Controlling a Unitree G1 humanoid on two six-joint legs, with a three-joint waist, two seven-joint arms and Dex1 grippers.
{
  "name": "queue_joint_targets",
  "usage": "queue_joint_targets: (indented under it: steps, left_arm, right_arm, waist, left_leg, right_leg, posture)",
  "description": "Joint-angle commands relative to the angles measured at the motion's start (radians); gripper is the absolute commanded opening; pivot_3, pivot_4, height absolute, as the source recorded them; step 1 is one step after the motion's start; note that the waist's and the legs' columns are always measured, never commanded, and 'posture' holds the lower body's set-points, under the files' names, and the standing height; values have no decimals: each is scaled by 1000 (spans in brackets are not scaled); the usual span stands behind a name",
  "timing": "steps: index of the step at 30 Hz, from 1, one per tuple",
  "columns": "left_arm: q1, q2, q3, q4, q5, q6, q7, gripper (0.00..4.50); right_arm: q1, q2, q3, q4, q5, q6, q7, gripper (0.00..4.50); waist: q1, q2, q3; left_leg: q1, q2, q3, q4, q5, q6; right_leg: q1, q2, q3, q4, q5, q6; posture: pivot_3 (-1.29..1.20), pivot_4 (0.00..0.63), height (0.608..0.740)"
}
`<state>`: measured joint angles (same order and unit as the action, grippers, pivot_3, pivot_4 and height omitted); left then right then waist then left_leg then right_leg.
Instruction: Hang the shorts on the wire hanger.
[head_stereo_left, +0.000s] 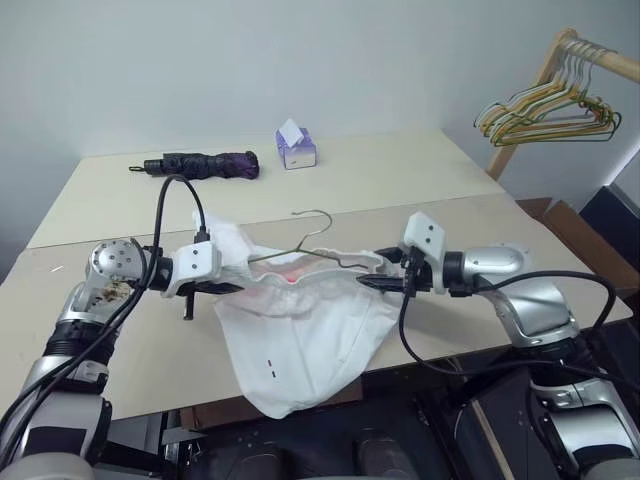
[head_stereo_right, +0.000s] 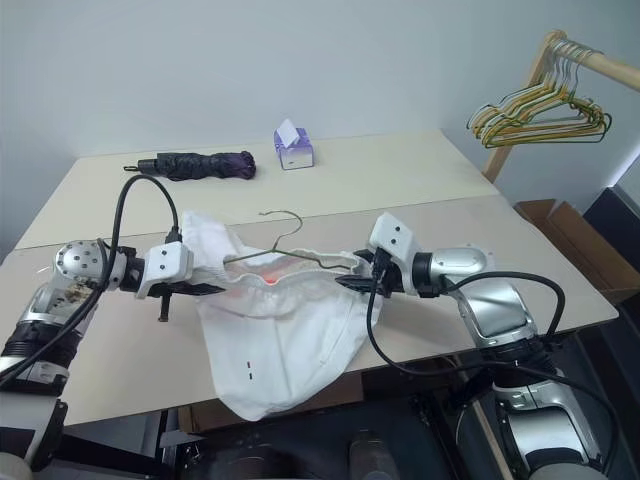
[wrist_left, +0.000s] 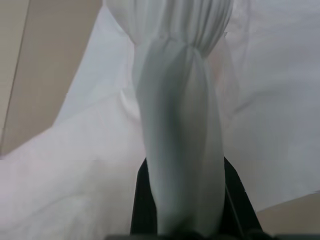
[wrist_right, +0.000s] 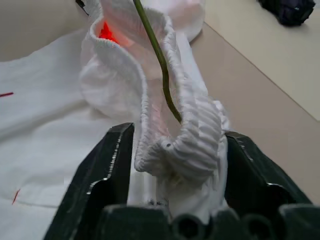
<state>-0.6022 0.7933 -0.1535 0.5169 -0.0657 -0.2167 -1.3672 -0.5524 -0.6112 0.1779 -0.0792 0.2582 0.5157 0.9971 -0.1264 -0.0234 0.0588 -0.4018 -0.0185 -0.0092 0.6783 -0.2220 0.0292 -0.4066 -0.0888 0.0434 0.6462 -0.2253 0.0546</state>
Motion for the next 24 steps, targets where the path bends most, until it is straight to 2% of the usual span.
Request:
queue_joint_targets:
  steps: [1,2,8,13,17,22,24]
  left_arm:
    - [-28,-2,33,-42,-44,19,-11,0]
    - [-31,-4,33,-45,-49,23,-11,0]
    - [-73,-35,26,-31,-47,19,-9,0]
    - [-102,-60,17,-10,-39,8,-19,0]
    - [-102,-61,15,-10,-34,2,-27,0]
    - [-90,-48,16,-12,-21,-9,-27,0]
    - [-88,-46,17,-13,-22,-8,-27,0]
  right_arm:
    - [-28,-52,-89,-58,66,34,32,4070]
    - [-36,-66,-116,-64,94,48,47,4415]
    - [-132,-132,-208,39,181,101,98,4464]
    - [-199,-155,-96,201,48,-9,136,4464]
    - [-238,-142,-62,288,17,-42,170,4464]
    - [-198,-175,-120,192,142,42,278,4464]
    - [-150,-195,-95,148,123,11,301,4464]
  waist:
    - [1,0,0]
    - [1,0,0]
    - [-2,0,0]
    - [-13,0,0]
    - [-33,0,0]
    - [-47,0,0]
    - [-46,0,0]
  left_leg:
    - [-1,0,0,0,0,0]
    - [-1,0,0,0,0,0]
    - [-1,0,0,1,0,0]
    - [-1,0,1,0,0,0]
    - [-3,-1,1,0,0,0]
    - [-5,-1,-1,0,0,0]
    - [-5,-1,-2,0,0,0]
  right_leg:
    - [0,0,0,0,0,0]
    - [-1,0,0,0,0,0]
    - [-1,-1,0,0,0,0]
    - [0,-1,0,-1,0,0]
    - [-2,-1,0,-1,0,0]
    - [-4,-2,0,0,0,0]
    - [-4,-2,-1,-1,0,1]
  posture:
    - [-165,3,740]
    - [-168,2,740]
    - [-181,0,740]
    - [-195,0,740]
    - [-187,0,740]
    - [-175,0,740]
    - [-172,0,740]
